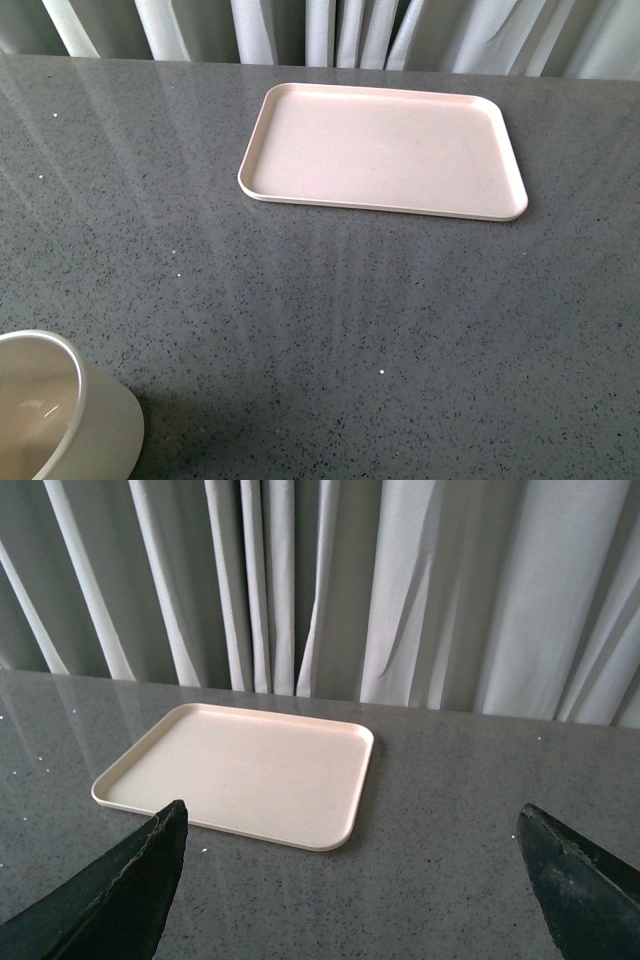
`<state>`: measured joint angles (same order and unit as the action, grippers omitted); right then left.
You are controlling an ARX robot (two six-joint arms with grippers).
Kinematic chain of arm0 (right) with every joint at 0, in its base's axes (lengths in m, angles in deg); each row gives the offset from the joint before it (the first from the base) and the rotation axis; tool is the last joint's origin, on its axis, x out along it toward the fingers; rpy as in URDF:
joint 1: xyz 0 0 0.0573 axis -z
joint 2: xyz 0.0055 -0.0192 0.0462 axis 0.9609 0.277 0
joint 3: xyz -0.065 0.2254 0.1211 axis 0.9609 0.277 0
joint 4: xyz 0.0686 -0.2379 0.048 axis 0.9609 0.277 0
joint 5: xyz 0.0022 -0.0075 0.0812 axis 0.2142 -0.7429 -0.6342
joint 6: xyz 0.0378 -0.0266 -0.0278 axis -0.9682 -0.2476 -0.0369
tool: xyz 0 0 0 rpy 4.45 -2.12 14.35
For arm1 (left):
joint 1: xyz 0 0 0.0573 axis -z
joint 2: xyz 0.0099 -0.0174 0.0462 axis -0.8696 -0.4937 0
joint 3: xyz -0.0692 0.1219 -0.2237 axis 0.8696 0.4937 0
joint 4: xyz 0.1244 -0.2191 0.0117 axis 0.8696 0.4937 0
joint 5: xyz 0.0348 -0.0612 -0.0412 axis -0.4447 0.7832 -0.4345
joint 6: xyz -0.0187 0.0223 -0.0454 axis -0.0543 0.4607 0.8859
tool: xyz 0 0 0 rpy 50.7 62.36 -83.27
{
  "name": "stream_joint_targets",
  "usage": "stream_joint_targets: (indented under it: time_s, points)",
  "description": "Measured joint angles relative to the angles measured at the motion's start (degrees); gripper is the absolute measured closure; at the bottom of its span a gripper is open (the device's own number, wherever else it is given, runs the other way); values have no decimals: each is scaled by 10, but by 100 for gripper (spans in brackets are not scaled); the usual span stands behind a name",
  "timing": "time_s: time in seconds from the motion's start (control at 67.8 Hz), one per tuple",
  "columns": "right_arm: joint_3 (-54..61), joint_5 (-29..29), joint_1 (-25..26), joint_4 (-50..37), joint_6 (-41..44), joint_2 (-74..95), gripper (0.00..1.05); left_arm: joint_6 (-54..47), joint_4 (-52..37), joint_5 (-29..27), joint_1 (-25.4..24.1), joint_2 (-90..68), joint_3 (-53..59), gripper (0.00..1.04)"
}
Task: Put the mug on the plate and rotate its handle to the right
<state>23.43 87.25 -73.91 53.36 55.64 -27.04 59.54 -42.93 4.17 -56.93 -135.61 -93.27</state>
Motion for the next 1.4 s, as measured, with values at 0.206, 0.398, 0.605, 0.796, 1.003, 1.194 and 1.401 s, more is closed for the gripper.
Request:
stream_joint_targets:
  time_s: [0.206, 0.398, 0.605, 0.796, 1.003, 1.194, 1.401]
  points:
    - [0, 0, 0, 0, 0, 0, 9, 2, 7, 0, 0, 5, -4, 103]
    - [0, 0, 0, 0, 0, 0, 9, 37, 37, -14, 28, 23, -37, 103]
    - [0, 0, 0, 0, 0, 0, 9, 119, 60, -57, 105, 9, -132, 103]
    - [0, 0, 0, 0, 0, 0, 9, 183, 51, -91, 186, -80, -249, 103]
    - [0, 0, 0, 0, 0, 0, 9, 224, 35, -113, 249, -209, -379, 103]
    - [0, 0, 0, 0, 0, 0, 9, 244, 32, -142, 271, -260, -433, 103]
    - [0, 0, 0, 0, 0, 0, 9, 247, 32, -145, 271, -260, -434, 103]
